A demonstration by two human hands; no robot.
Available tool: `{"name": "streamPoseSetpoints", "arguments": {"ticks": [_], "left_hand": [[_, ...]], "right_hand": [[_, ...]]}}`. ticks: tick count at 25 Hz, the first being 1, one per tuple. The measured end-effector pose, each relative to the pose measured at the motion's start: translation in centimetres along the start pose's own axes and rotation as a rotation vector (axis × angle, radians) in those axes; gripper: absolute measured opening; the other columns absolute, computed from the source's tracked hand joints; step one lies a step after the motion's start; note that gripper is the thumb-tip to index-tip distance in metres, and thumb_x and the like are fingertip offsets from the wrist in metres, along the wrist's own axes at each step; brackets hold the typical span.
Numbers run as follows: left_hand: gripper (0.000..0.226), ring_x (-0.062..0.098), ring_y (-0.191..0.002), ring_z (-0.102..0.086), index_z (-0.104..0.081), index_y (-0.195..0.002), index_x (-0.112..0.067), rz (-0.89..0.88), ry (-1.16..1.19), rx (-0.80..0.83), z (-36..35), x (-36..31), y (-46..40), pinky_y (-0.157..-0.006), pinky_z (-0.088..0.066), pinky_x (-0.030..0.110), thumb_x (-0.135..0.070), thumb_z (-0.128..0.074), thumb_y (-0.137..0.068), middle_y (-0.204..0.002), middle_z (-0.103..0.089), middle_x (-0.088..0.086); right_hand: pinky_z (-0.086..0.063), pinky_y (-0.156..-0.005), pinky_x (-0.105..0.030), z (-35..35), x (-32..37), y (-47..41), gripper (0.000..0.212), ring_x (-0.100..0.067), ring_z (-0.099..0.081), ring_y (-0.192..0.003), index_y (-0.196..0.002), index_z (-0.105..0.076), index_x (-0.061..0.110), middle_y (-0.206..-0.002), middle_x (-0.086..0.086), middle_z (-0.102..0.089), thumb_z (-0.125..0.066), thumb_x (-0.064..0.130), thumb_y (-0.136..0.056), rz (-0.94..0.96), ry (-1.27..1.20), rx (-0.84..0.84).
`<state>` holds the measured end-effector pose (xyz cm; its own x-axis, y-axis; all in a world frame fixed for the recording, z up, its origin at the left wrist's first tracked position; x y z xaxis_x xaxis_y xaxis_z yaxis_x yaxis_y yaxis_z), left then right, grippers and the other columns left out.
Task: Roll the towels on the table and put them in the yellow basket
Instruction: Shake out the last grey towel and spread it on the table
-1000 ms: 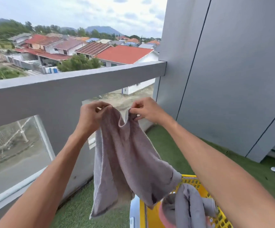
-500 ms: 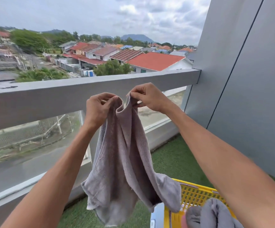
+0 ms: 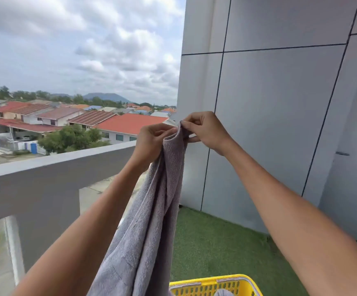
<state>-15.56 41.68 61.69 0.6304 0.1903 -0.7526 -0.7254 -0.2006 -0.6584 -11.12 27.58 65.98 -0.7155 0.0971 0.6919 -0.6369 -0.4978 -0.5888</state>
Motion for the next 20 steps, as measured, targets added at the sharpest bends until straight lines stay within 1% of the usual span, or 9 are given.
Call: {"name": "streamPoseSetpoints", "arguments": {"ticks": [3,5,6,8,10,13,15,17,20], "left_hand": [[0.008,0.013,-0.068,-0.063,-0.074,-0.084,-0.007,-0.071,0.078,0.174,-10.5,-5.0,-4.4,-0.064,-0.049,0.023,-0.015,-0.072,-0.083,-0.079,-0.073,0.009],[0.012,0.015,-0.070,-0.060,-0.073,-0.086,-0.004,-0.131,0.114,0.252,-17.6,-8.5,-5.9,-0.065,-0.045,0.023,-0.016,-0.073,-0.082,-0.081,-0.072,0.013],[0.011,0.014,-0.071,-0.061,-0.074,-0.085,-0.006,-0.161,0.134,0.276,-20.9,-10.1,-6.2,-0.067,-0.045,0.024,-0.016,-0.073,-0.082,-0.081,-0.072,0.011],[0.005,0.010,-0.073,-0.063,-0.076,-0.080,-0.015,-0.199,0.188,0.309,-27.3,-12.5,-6.3,-0.070,-0.047,0.024,-0.019,-0.074,-0.082,-0.079,-0.074,0.006],[0.005,0.008,-0.072,-0.062,-0.075,-0.078,-0.020,-0.214,0.232,0.320,-33.1,-14.4,-5.7,-0.070,-0.048,0.024,-0.022,-0.073,-0.082,-0.078,-0.073,0.003],[0.007,0.008,-0.071,-0.060,-0.076,-0.081,-0.019,-0.223,0.265,0.311,-42.6,-16.9,-3.0,-0.069,-0.049,0.024,-0.025,-0.072,-0.083,-0.079,-0.073,0.007],[0.011,0.008,-0.067,-0.056,-0.076,-0.084,-0.014,-0.228,0.250,0.329,-49.2,-17.8,-0.1,-0.063,-0.045,0.018,-0.023,-0.071,-0.084,-0.074,-0.068,0.008],[0.011,0.007,-0.063,-0.052,-0.075,-0.085,-0.013,-0.233,0.209,0.359,-54.8,-17.8,2.5,-0.059,-0.042,0.015,-0.022,-0.071,-0.084,-0.067,-0.063,0.002],[0.009,0.009,-0.066,-0.055,-0.075,-0.084,-0.015,-0.223,0.152,0.390,-62.5,-16.3,5.7,-0.062,-0.042,0.016,-0.024,-0.071,-0.084,-0.070,-0.065,-0.002]], "right_hand": [[-0.060,-0.069,-0.038,12.4,3.3,2.2,0.018,-0.020,-0.066,-0.074,-0.088,-0.064,-0.007,-0.079,-0.015,-0.065,-0.059,0.009,-0.093,-0.002,0.121,-0.172],[-0.060,-0.069,-0.038,20.7,5.4,5.4,0.018,-0.021,-0.066,-0.074,-0.088,-0.064,-0.007,-0.077,-0.014,-0.064,-0.059,0.010,-0.093,-0.014,0.215,-0.289],[-0.060,-0.069,-0.039,24.6,6.3,7.4,0.018,-0.021,-0.066,-0.074,-0.088,-0.064,-0.007,-0.076,-0.014,-0.063,-0.060,0.010,-0.093,-0.023,0.260,-0.350],[-0.060,-0.069,-0.039,32.0,8.0,12.0,0.020,-0.021,-0.065,-0.074,-0.090,-0.064,-0.008,-0.078,-0.015,-0.062,-0.060,0.011,-0.092,-0.050,0.354,-0.479],[-0.060,-0.067,-0.037,38.4,9.5,17.0,0.018,-0.020,-0.066,-0.074,-0.089,-0.066,-0.006,-0.080,-0.016,-0.064,-0.061,0.011,-0.092,-0.074,0.428,-0.611],[-0.060,-0.063,-0.034,46.7,11.1,25.2,0.012,-0.020,-0.067,-0.074,-0.085,-0.067,0.002,-0.085,-0.015,-0.065,-0.062,0.011,-0.091,-0.108,0.528,-0.785],[-0.060,-0.062,-0.034,51.0,10.9,29.8,0.011,-0.018,-0.067,-0.073,-0.087,-0.068,0.002,-0.085,-0.013,-0.065,-0.063,0.012,-0.091,-0.174,0.586,-0.817],[-0.061,-0.065,-0.040,54.0,9.0,33.6,0.013,-0.017,-0.065,-0.071,-0.088,-0.068,0.000,-0.082,-0.012,-0.064,-0.064,0.012,-0.090,-0.267,0.621,-0.798],[-0.060,-0.069,-0.048,57.7,4.0,39.4,0.012,-0.018,-0.062,-0.073,-0.088,-0.067,-0.002,-0.083,-0.014,-0.062,-0.064,0.009,-0.089,-0.412,0.624,-0.765]]}}
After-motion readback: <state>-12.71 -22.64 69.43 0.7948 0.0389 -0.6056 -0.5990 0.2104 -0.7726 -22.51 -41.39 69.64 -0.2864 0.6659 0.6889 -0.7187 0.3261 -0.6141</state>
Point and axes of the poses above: each hand's wrist, its own y-axis away from the middle knuckle, its own z-axis out of the back of the hand, x = y × z, the point moved 7 cm from there along -y, towards the middle knuckle
